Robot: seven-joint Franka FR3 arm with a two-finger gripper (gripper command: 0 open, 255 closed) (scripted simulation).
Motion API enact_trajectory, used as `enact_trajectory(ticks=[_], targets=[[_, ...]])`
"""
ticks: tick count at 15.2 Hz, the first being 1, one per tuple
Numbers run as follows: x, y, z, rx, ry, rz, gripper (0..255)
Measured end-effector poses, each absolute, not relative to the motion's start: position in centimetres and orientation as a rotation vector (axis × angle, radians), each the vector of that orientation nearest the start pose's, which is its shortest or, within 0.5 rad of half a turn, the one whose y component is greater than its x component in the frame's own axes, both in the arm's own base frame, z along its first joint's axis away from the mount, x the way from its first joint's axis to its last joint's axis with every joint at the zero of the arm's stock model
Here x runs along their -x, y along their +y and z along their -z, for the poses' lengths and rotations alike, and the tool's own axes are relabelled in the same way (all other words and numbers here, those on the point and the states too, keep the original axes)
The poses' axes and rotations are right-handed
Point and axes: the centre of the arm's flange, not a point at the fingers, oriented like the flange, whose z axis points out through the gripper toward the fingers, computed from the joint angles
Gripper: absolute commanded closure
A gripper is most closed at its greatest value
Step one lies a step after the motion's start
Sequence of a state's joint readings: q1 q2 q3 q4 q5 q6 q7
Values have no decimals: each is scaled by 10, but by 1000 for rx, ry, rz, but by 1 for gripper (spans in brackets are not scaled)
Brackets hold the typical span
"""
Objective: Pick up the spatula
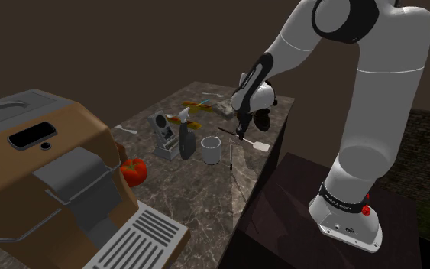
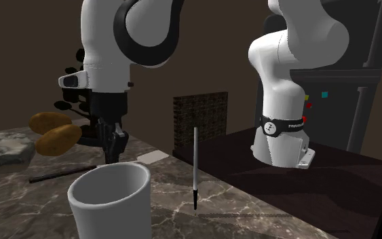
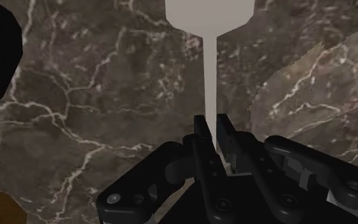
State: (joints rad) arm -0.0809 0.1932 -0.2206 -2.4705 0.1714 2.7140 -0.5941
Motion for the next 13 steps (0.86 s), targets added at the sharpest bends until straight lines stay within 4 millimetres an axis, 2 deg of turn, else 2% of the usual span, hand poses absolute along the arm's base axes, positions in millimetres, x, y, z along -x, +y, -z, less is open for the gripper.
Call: enact_trajectory(ticks=[13], targets=[[-461, -152, -290, 3127, -225, 105, 255]])
